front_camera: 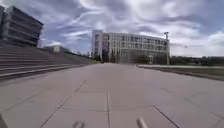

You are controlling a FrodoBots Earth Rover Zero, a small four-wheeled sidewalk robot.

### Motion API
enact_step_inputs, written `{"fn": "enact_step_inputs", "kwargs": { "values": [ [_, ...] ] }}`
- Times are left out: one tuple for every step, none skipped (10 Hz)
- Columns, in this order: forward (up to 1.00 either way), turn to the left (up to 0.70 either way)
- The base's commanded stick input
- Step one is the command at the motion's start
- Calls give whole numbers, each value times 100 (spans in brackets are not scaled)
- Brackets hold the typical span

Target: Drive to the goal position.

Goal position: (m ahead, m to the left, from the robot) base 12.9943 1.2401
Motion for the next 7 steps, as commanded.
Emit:
{"fn": "enact_step_inputs", "kwargs": {
  "values": [
    [70,0],
    [70,0],
    [70,0],
    [70,0],
    [70,0],
    [70,0],
    [70,0]
  ]
}}
